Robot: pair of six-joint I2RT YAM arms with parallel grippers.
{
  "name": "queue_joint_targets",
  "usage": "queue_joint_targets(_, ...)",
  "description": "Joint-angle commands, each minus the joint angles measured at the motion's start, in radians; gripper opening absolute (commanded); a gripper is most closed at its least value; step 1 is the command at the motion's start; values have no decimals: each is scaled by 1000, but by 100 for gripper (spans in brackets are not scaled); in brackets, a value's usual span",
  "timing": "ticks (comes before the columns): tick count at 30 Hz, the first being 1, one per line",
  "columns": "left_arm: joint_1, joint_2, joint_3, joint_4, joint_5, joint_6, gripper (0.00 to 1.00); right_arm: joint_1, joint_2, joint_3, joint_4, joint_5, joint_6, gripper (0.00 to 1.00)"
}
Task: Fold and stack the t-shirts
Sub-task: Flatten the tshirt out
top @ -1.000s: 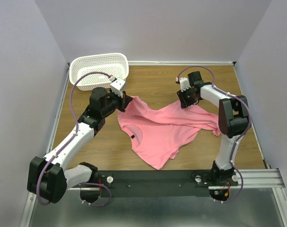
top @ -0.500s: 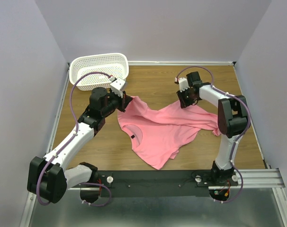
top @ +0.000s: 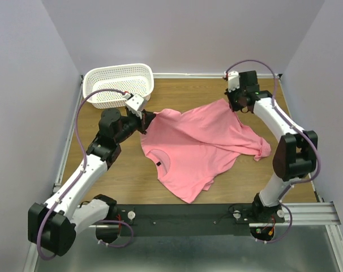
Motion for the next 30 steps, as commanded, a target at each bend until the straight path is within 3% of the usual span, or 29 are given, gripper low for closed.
queue_joint_targets(1,7,-84,-32,60,-19,20,0,-43,-75,32,12,40,-2,1)
queue_joint_targets(8,7,-144,-65,99,-60,25,0,-66,-77,-61,9,-106,-4,1)
queue_joint_targets(15,5,-55,-32,48,-47,23,0,-66,-1,-200,-7,-255,-54,10)
queue_joint_targets(21,7,-23,-21,27,-33,22,0,-64,81,-211,-5,-239,-76,12)
queue_joint_targets(24,7,-14,-19,25,-33,20,0,-66,101,-194,-5,-233,-82,28)
queue_joint_targets(30,5,-6,-16,19,-33,20,0,-64,90,-163,-5,-212,-77,29)
